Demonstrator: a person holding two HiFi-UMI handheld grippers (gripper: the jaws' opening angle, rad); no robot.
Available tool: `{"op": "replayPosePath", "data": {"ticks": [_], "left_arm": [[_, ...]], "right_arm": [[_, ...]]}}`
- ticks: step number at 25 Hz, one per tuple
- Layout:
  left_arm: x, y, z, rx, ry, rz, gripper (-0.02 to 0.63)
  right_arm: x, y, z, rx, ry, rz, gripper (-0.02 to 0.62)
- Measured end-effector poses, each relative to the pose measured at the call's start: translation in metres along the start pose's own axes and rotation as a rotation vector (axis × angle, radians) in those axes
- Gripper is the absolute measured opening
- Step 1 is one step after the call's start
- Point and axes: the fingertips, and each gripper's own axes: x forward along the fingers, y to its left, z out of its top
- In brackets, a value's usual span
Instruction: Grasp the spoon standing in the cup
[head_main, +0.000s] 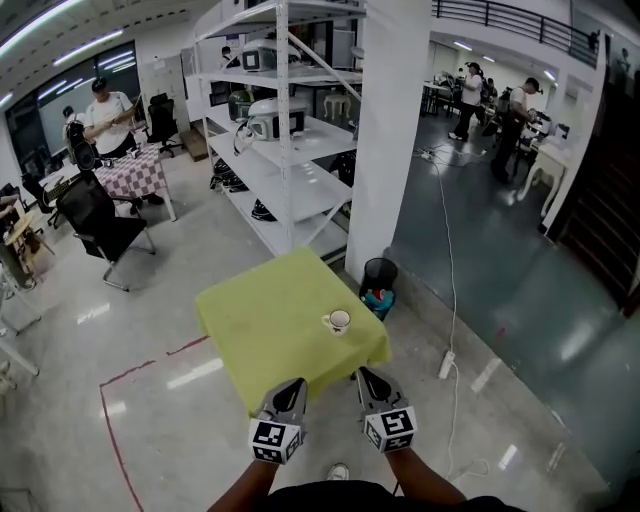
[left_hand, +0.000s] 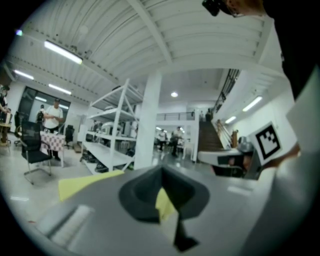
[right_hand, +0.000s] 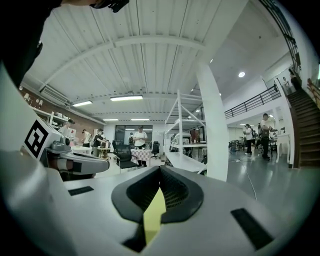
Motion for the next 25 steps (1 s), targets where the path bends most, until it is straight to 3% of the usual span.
{"op": "replayPosePath", "data": {"ticks": [10, 25], "left_arm": [[0.042, -0.031, 0.005, 0.012, -0.004, 0.003, 0.006], [0.094, -0.002, 0.012, -0.004, -0.029, -0.009, 0.006]], "right_arm": [[0.004, -0.054, -0.008, 0.011, 0.023, 0.027, 0.008], [0.062, -0.074, 0.002, -0.042, -0.004, 0.032, 0.008]]}}
